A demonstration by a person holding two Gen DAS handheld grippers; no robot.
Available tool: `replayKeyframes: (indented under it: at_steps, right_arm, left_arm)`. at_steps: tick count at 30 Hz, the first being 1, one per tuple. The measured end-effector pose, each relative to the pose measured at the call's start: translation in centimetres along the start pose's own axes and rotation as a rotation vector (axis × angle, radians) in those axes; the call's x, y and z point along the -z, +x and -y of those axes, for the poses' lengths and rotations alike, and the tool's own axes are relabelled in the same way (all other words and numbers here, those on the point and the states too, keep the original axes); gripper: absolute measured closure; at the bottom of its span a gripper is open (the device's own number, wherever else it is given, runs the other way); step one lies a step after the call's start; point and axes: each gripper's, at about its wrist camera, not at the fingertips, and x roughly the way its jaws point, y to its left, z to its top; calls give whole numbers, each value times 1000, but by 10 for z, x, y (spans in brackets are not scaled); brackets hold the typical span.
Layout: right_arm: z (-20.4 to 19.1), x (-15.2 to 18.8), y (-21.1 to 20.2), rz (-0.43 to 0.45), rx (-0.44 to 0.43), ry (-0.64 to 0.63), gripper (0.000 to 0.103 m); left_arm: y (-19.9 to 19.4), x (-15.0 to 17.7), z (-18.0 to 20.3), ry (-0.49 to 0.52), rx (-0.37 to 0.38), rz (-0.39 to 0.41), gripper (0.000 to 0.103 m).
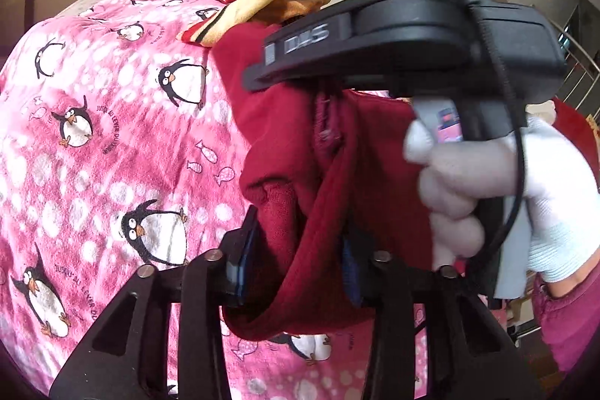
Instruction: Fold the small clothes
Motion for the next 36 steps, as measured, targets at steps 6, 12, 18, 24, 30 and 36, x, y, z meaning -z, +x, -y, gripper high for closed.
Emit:
replayKeyframes:
  at_steps: [6, 12, 18, 24, 30, 36]
  right_arm:
    - [36, 10, -43, 101, -87, 105, 84]
    - [81, 34, -89, 210, -135, 192, 85]
    - [136, 62, -128, 314, -154, 281, 86]
    - [203, 104, -143, 356, -120, 410, 86]
    - [259, 155, -116, 326, -91, 545, 86]
    - [279, 175, -121, 362, -88, 554, 79]
  left_arm:
    - [4, -2, 12, -12, 38, -31, 68]
    - [5, -12, 72, 167, 78, -34, 84]
    - [26, -24, 135, 291, 123, -59, 84]
    - [66, -12, 191, 360, 136, -116, 84]
    - [107, 10, 218, 380, 141, -206, 80]
    - [73, 5, 208, 430, 174, -231, 48]
